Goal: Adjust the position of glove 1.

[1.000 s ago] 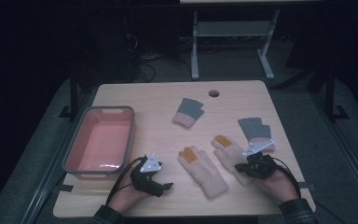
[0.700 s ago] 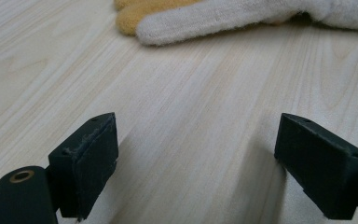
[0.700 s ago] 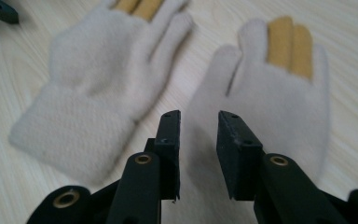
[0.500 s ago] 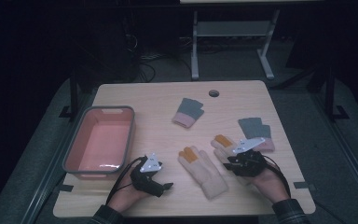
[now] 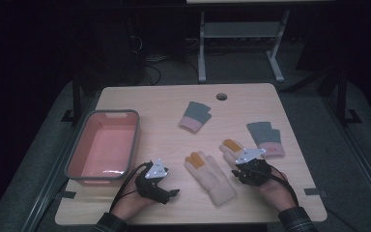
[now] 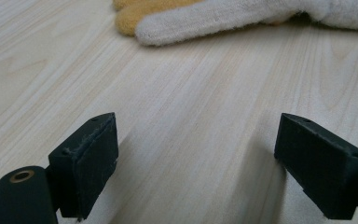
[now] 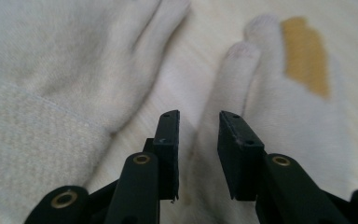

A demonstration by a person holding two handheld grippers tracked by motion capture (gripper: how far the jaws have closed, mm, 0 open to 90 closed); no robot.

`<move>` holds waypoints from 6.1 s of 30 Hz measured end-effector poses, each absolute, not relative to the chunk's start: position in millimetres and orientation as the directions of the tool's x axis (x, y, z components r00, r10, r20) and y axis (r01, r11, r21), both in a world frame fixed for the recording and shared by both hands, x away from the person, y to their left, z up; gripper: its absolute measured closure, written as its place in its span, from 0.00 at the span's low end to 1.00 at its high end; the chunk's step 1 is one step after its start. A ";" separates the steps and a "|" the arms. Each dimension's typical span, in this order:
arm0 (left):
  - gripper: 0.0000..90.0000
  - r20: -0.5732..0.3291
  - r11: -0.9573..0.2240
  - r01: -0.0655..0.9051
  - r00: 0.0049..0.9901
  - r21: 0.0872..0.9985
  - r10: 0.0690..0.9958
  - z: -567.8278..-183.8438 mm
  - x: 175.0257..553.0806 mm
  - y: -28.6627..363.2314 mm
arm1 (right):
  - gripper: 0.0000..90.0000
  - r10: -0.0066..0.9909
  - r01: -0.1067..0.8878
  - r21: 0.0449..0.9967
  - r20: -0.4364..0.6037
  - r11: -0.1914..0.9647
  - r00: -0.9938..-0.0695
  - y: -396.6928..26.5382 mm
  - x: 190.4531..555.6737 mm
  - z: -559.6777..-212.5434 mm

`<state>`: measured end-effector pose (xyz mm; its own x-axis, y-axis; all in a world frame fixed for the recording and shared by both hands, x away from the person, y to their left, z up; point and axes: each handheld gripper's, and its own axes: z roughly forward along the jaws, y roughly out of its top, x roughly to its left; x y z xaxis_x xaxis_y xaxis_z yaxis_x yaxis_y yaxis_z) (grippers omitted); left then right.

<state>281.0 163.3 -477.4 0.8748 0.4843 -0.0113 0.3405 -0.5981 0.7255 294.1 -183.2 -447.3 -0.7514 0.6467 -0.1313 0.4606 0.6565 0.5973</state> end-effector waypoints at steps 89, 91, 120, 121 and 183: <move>0.14 0.000 -0.612 0.328 0.882 0.719 0.472 -477.0 281.8 162.1 | 0.50 0.745 0.602 0.616 0.036 0.509 -0.667 -212.1 323.7 -463.5; 0.14 0.000 -0.613 0.327 0.882 0.719 0.471 -477.0 281.8 162.1 | 0.56 0.743 0.601 0.613 0.033 0.513 -0.668 -212.9 323.1 -462.7; 0.14 -0.009 -0.606 0.332 0.881 0.723 0.473 -477.4 281.7 161.0 | 0.74 0.765 0.590 0.719 0.129 0.366 -0.631 -209.0 302.5 -422.8; 0.14 -0.009 -0.607 0.334 0.881 0.721 0.473 -477.1 281.5 160.9 | 0.74 0.763 0.593 0.719 0.135 0.364 -0.632 -206.1 301.5 -421.0; 0.14 -0.011 -0.609 0.322 0.889 0.725 0.458 -477.7 279.5 158.0 | 0.97 0.544 0.486 0.642 0.126 0.593 -0.830 -158.0 252.0 -442.4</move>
<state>279.5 158.0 -477.7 0.8891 0.4577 -0.0108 0.3221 -0.6085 0.7252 252.0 -158.0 -442.4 -0.8297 0.5437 0.1261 0.4860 0.5928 0.6421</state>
